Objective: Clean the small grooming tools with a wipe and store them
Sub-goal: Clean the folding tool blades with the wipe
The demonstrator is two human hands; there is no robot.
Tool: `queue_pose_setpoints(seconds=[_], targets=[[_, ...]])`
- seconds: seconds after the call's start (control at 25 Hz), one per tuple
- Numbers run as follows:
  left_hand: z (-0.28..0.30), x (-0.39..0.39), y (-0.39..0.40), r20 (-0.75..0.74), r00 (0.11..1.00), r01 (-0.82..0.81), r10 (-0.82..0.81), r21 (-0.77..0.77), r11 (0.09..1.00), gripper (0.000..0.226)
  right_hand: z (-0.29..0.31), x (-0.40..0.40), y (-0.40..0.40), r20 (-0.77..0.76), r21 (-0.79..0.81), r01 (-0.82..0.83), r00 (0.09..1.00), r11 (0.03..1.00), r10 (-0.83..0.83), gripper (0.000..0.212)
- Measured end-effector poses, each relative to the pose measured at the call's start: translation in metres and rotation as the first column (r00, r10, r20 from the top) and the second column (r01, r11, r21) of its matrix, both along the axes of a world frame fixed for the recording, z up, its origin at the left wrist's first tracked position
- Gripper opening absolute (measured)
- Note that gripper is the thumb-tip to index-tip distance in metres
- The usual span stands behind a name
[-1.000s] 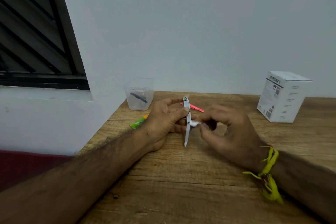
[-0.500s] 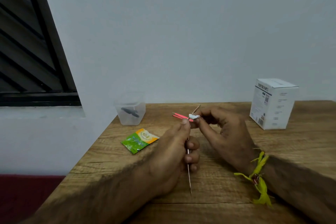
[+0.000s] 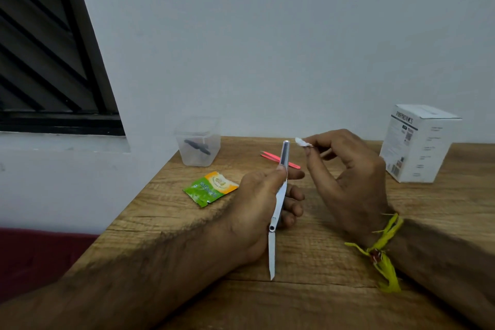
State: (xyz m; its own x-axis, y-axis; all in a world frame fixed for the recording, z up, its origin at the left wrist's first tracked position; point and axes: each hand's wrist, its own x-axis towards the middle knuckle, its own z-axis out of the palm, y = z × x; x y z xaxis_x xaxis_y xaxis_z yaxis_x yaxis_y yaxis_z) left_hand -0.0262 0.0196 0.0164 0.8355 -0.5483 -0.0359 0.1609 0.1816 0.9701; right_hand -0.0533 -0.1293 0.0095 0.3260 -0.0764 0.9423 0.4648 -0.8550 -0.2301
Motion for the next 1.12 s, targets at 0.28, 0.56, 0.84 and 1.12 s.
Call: queue_pose_setpoints(seconds=[0.28, 0.56, 0.84, 1.12], targets=[[-0.007, -0.005, -0.003, 0.108, 0.992, -0.061, 0.057, 0.028, 0.998, 0.031, -0.008, 0.005, 0.002, -0.032, -0.244, 0.064, 0.997, 0.968, -0.074, 0.015], [-0.008, -0.008, -0.001, 0.266, 0.957, -0.132, 0.112, 0.060, 0.989, 0.034, -0.007, 0.009, 0.008, 0.013, -0.229, 0.079, 0.997, 0.970, -0.078, 0.015], [-0.006, -0.010, -0.004, 0.292, 0.949, -0.152, 0.119, 0.091, 0.984, 0.034, -0.007, 0.012, 0.008, 0.016, -0.240, 0.083, 0.997, 0.967, -0.081, 0.015], [-0.003, -0.017, -0.004, 0.324, 0.942, -0.118, 0.089, 0.069, 0.991, 0.035, -0.009, 0.011, 0.006, 0.021, -0.187, 0.080, 0.997, 0.979, -0.078, 0.013]])
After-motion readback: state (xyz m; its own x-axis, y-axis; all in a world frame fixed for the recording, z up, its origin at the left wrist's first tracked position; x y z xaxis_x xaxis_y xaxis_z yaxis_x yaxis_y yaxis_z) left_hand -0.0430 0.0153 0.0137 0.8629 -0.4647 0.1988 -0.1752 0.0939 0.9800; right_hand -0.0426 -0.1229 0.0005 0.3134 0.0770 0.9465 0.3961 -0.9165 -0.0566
